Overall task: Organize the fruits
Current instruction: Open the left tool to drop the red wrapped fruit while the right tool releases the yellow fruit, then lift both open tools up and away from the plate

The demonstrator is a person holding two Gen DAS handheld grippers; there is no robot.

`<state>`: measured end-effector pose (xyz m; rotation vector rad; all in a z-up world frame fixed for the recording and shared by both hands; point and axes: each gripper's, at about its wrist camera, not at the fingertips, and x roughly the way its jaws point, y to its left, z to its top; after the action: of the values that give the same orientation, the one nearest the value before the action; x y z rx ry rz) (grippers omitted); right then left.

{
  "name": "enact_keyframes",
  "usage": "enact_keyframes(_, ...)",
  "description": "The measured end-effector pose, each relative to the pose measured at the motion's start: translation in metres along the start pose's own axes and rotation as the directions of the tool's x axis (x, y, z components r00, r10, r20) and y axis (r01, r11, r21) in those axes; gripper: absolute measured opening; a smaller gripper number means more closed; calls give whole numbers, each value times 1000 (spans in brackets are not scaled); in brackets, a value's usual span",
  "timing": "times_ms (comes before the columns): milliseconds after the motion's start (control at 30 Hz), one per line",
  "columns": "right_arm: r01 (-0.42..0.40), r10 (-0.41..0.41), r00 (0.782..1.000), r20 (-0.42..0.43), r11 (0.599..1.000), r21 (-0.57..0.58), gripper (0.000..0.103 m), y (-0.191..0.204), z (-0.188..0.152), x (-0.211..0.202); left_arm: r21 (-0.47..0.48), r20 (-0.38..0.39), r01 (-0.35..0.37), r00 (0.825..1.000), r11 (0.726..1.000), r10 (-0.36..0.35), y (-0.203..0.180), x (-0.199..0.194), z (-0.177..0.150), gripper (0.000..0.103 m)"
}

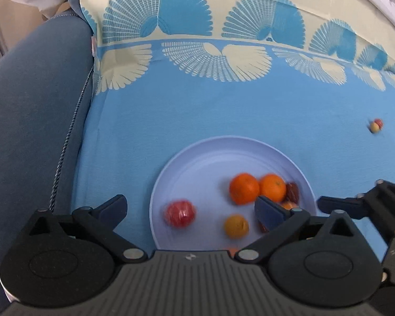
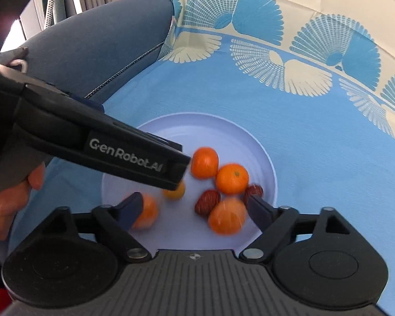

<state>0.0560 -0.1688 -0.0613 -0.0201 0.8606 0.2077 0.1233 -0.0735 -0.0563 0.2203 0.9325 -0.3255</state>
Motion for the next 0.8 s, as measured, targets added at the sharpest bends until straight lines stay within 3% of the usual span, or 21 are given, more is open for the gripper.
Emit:
enact_keyframes(267, -8, 10, 1000, -29, 999, 49, 97, 16, -31, -71, -25, 28, -48, 998, 999, 49, -11, -80, -34, 103)
enact_keyframes(533, 16, -18, 999, 33, 998, 59, 101, 34, -55, -137, -87, 67, -109, 991, 990, 115, -9, -161, -76, 103)
enact_keyframes(800, 44, -52, 995, 88, 995, 85, 102, 43, -76, -180, -82, 107, -136, 984, 987, 145, -16, -204, -103, 103)
